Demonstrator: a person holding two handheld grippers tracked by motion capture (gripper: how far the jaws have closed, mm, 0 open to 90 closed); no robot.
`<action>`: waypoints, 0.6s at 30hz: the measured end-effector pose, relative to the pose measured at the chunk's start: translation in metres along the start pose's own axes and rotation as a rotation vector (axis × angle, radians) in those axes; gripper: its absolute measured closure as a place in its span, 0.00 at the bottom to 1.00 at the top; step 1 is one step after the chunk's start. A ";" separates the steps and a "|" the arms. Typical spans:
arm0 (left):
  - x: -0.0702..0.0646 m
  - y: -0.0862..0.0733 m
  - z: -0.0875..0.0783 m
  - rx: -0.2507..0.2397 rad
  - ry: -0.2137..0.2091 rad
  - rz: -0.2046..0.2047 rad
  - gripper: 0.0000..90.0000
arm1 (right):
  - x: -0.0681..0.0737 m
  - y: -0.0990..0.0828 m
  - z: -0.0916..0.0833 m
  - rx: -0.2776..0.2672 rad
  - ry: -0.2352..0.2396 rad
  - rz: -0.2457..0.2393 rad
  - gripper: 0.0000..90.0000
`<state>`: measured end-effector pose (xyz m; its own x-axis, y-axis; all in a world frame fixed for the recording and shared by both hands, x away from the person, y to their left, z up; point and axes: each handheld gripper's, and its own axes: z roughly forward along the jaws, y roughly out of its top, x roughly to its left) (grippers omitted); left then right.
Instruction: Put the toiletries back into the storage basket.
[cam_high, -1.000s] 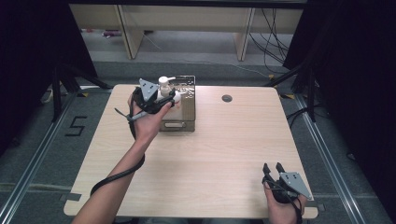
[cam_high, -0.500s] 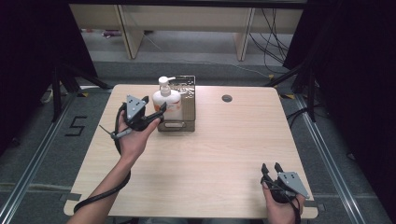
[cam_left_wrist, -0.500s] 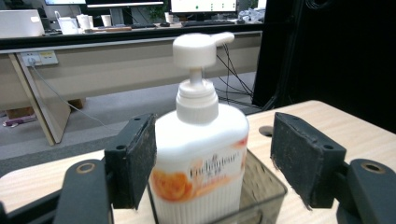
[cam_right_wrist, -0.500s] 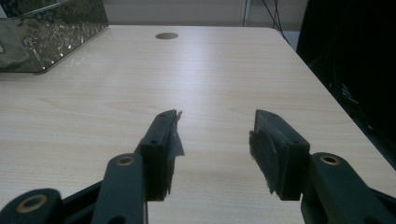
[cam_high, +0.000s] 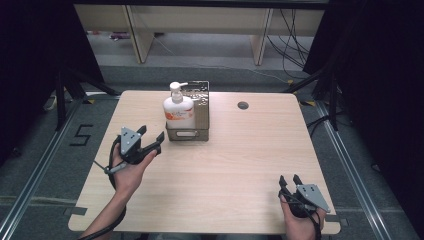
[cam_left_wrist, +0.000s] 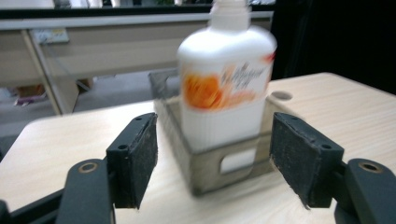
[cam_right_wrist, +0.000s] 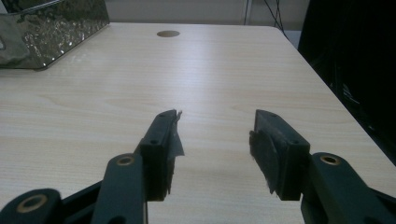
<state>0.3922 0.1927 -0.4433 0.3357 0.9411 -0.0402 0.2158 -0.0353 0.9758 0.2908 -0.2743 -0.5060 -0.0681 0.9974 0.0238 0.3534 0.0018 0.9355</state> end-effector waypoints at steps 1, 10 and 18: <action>0.003 -0.005 -0.001 -0.001 0.007 0.001 0.36 | 0.000 0.000 0.000 -0.003 -0.001 -0.005 0.57; 0.022 -0.047 -0.011 0.056 0.033 -0.003 0.36 | 0.000 -0.002 0.004 -0.013 0.006 -0.015 0.57; 0.031 -0.074 -0.012 0.057 0.031 0.015 0.36 | 0.000 -0.003 0.005 -0.002 0.007 -0.012 0.56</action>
<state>0.3756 0.2290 -0.5141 0.3114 0.9501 -0.0177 0.2628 -0.0682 0.9624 0.2941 -0.2735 -0.5101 -0.0787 0.9968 0.0146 0.3502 0.0139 0.9366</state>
